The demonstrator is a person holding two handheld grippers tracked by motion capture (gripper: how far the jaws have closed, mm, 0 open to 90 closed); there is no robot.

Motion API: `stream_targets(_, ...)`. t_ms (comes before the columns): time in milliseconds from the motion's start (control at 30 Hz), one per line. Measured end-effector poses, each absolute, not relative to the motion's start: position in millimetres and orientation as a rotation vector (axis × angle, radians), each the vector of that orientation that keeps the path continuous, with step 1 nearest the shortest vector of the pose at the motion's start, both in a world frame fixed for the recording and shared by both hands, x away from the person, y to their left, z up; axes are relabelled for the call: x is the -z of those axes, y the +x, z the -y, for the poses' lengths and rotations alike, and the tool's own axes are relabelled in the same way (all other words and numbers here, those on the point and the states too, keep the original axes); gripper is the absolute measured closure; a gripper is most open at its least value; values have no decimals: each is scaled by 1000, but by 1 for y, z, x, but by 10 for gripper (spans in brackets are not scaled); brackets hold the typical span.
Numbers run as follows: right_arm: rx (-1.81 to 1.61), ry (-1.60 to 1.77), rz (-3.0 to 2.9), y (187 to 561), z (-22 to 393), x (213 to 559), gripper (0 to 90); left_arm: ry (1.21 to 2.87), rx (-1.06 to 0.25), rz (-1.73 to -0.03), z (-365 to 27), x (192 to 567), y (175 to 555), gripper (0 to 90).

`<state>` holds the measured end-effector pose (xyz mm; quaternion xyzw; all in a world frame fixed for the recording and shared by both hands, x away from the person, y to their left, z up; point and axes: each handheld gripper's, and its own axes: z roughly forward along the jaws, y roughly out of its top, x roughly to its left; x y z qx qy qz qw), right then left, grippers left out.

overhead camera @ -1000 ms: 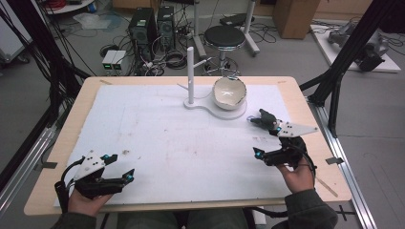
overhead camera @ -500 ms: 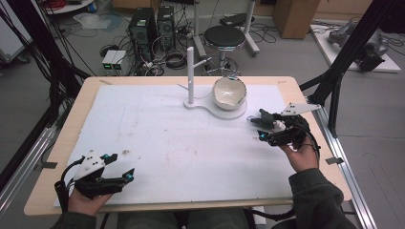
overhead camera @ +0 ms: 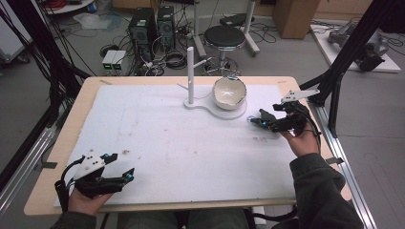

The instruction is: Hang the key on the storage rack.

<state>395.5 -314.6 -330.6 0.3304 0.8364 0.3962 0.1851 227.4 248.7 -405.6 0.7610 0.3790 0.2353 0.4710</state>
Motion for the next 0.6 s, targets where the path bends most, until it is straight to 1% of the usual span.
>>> stream_targets(333, -1094, 963, -2347, 409, 320, 324, 148, 1857, -575, -930, -248, 406, 227, 208)
stream_targets(600, -1052, 1021, -2354, 424, 328, 333, 155, 1860, -572, -927, -248, 406, 227, 208)
